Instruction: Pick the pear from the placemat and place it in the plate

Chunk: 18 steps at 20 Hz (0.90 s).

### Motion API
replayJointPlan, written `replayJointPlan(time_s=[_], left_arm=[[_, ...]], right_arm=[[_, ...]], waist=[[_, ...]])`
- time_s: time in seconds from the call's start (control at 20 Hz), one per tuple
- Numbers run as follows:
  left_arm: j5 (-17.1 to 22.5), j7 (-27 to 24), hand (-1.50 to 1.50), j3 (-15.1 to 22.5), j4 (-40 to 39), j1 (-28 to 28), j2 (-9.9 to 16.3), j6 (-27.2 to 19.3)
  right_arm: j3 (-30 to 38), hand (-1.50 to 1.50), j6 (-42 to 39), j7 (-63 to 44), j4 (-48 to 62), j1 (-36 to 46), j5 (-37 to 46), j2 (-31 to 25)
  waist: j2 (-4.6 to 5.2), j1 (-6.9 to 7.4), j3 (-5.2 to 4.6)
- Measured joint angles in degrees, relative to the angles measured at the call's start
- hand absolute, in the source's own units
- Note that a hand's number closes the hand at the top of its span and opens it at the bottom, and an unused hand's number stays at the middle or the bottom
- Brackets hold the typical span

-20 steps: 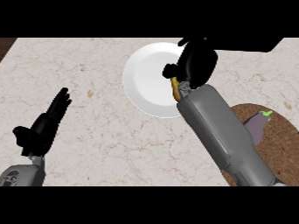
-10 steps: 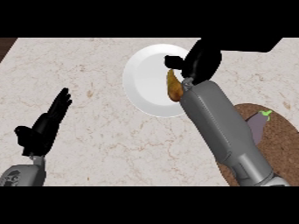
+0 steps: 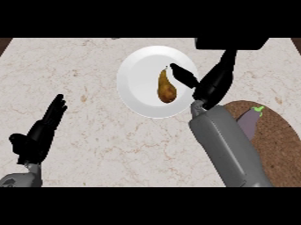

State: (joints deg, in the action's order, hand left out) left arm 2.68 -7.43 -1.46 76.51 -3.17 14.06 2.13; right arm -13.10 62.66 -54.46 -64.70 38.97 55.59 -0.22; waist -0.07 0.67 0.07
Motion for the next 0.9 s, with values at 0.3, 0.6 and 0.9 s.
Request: replayJointPlan(time_s=[0.3, 0.6, 0.9], left_arm=[[0.47, 0.46, 0.0, -1.19, 1.28, 1.33, 0.63, 0.51], [-0.43, 0.92, 0.0, -1.26, 1.42, 0.5, -0.44, 0.03], [-1.0, -0.36, 0.0, -2.24, 0.86, 0.7, -0.78, 1.14]], right_arm=[[-6.93, -1.5, 2.22, 5.9, -17.08, -17.52, -4.3, -3.11], [-13.11, -1.5, 4.1, 13.77, -27.51, -30.87, -12.06, -9.75], [-14.46, -1.5, 5.52, 23.25, -30.86, -37.96, -22.28, -14.85]], waist=[[-0.16, -1.01, -0.04], [-0.03, -0.91, -0.04], [0.03, -0.75, -0.04]])
